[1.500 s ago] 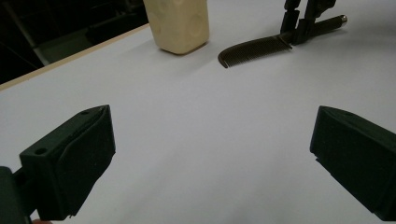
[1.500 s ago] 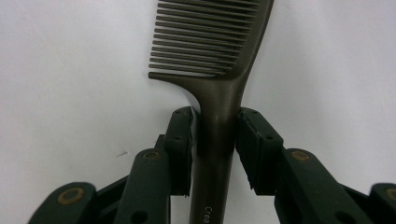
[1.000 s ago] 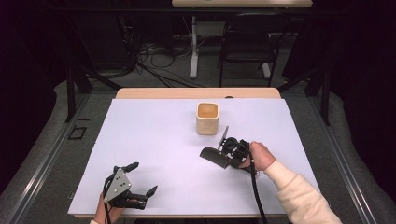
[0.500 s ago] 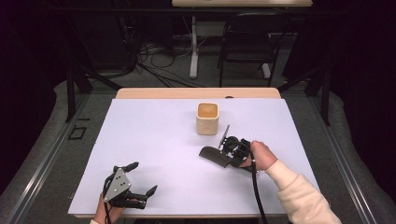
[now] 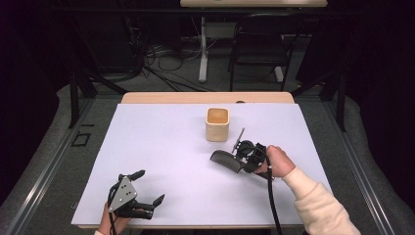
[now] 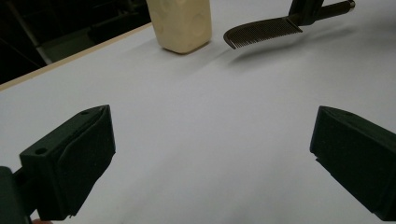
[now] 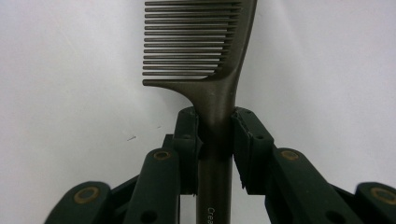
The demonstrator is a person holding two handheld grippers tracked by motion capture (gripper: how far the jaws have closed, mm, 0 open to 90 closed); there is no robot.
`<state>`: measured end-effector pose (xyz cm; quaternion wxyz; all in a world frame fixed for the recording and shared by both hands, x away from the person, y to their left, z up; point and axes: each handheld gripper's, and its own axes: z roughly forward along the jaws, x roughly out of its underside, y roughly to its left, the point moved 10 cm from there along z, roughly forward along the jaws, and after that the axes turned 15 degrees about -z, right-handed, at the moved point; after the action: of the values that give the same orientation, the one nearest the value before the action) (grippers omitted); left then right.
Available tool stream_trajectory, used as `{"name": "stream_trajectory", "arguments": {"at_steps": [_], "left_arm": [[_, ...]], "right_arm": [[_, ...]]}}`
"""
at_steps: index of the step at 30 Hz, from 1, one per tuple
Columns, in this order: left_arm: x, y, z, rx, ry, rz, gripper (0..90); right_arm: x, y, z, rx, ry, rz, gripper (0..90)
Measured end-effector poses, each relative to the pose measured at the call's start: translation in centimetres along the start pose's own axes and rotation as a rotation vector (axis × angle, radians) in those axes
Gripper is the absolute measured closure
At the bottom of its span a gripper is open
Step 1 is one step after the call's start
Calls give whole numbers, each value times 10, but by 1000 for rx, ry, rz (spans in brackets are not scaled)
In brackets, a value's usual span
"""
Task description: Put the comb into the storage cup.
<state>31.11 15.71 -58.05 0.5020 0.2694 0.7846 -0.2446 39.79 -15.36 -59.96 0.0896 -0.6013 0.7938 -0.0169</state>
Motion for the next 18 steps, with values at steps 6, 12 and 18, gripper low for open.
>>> {"name": "stream_trajectory", "arguments": {"at_steps": [6, 12, 18], "left_arm": [[0, 0, 0, 0, 1, -2, 1], [0, 0, 0, -1, 2, 0, 1], [0, 0, 0, -2, -1, 1, 1]], "right_arm": [[-1, -2, -2, 11, -16, 7, 723], [0, -3, -5, 11, -19, 6, 723], [2, -5, -6, 21, -33, 2, 723]]}}
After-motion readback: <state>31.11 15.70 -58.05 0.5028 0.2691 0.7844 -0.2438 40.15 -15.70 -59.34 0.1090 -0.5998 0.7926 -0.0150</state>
